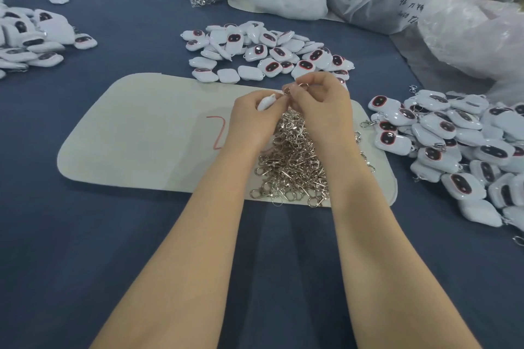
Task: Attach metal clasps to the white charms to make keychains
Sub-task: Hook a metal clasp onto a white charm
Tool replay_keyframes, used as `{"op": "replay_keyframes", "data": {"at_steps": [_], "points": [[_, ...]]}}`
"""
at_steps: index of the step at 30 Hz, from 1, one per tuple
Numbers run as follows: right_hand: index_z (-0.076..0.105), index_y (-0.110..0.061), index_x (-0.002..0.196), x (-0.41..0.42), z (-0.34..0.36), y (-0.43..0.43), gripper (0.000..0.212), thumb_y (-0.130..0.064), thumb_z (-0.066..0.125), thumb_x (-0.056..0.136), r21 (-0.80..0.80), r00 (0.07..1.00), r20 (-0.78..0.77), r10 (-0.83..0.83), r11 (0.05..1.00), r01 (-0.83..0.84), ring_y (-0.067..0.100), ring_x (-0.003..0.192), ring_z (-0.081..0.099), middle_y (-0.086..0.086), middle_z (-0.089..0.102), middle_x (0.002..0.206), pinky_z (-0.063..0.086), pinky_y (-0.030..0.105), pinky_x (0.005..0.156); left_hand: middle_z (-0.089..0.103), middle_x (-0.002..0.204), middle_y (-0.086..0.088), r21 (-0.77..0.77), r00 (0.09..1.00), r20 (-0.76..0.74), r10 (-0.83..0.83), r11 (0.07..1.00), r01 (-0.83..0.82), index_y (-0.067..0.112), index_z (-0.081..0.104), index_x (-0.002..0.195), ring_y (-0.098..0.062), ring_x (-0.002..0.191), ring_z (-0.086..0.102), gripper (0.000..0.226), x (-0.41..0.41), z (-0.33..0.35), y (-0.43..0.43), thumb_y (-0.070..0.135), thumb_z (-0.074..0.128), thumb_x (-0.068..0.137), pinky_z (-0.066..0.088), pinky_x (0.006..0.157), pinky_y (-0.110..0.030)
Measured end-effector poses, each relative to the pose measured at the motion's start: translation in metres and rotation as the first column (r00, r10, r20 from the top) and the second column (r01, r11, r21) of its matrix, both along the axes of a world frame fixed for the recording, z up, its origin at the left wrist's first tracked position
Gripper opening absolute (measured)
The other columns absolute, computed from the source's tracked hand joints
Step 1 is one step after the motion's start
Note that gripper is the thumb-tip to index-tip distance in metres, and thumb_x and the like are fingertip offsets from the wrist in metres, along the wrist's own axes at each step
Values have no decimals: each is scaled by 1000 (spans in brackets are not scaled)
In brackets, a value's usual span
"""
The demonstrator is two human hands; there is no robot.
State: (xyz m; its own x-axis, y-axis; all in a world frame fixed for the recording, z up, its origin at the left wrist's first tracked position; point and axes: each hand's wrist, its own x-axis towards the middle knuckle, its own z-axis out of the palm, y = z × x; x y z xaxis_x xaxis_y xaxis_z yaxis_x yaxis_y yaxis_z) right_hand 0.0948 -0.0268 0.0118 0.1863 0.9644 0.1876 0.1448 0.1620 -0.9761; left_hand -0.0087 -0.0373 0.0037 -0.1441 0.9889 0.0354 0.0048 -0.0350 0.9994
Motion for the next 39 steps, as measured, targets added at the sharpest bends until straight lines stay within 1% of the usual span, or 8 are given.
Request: {"op": "replay_keyframes", "data": {"at_steps": [4,8,12,17,23,28,35,39], "points": [[54,-14,84,-1,-1,1,19,5,56,88,6,988,-145,59,998,-59,6,67,66,-4,71,75,50,17,62,57,64,-1,-33,999,47,-6,999,7,24,63,69,-8,52,45,23,-1,0,0,9,63,86,41,53,-23],[55,-14,82,-2,-3,1,21,7,52,84,-12,993,-108,44,999,-46,16,75,67,2,70,83,57,31,76,53,59,1,-75,995,102,1,997,7,21,61,71,-8,49,44,18,-2,0,2,9,68,84,39,53,-24],[58,-16,79,-4,-2,1,22,5,53,83,-33,996,-74,44,998,-46,18,74,65,4,65,81,57,38,81,54,62,1,-120,989,144,16,993,1,18,59,77,-7,49,46,15,-2,-2,5,8,69,82,41,55,-25],[60,-18,91,-6,-1,0,18,-2,56,88,-49,998,27,50,998,-49,17,76,63,-2,62,81,56,43,84,56,65,1,-140,986,157,58,990,-36,20,58,79,-10,53,47,16,-1,-3,6,8,68,82,43,58,-28],[59,-22,93,-8,-1,-3,18,-4,55,89,-40,985,166,47,998,-41,22,83,64,-1,62,90,54,33,75,57,72,5,-100,993,61,98,991,-91,23,58,81,-8,62,52,14,-4,-3,7,14,69,81,44,63,-26],[57,-24,90,-9,-2,-3,24,0,54,85,25,974,222,40,999,-47,12,77,58,-6,61,87,45,15,66,58,67,5,-76,995,14,99,992,-98,24,61,71,-10,63,52,16,-4,-1,3,14,67,82,45,65,-27],[54,-27,82,-12,-2,-5,32,4,52,81,102,976,214,49,992,-72,5,73,55,-10,60,83,45,12,69,57,70,1,-150,988,103,115,984,-99,20,59,81,-10,59,50,13,-6,1,5,13,69,82,43,59,-24],[53,-29,80,-11,-2,-5,33,3,52,82,124,978,204,37,990,-64,6,77,60,-12,61,84,49,17,73,52,63,-3,-198,977,202,66,980,-25,15,64,72,-11,53,40,18,-6,2,4,3,63,84,32,54,-24]]}}
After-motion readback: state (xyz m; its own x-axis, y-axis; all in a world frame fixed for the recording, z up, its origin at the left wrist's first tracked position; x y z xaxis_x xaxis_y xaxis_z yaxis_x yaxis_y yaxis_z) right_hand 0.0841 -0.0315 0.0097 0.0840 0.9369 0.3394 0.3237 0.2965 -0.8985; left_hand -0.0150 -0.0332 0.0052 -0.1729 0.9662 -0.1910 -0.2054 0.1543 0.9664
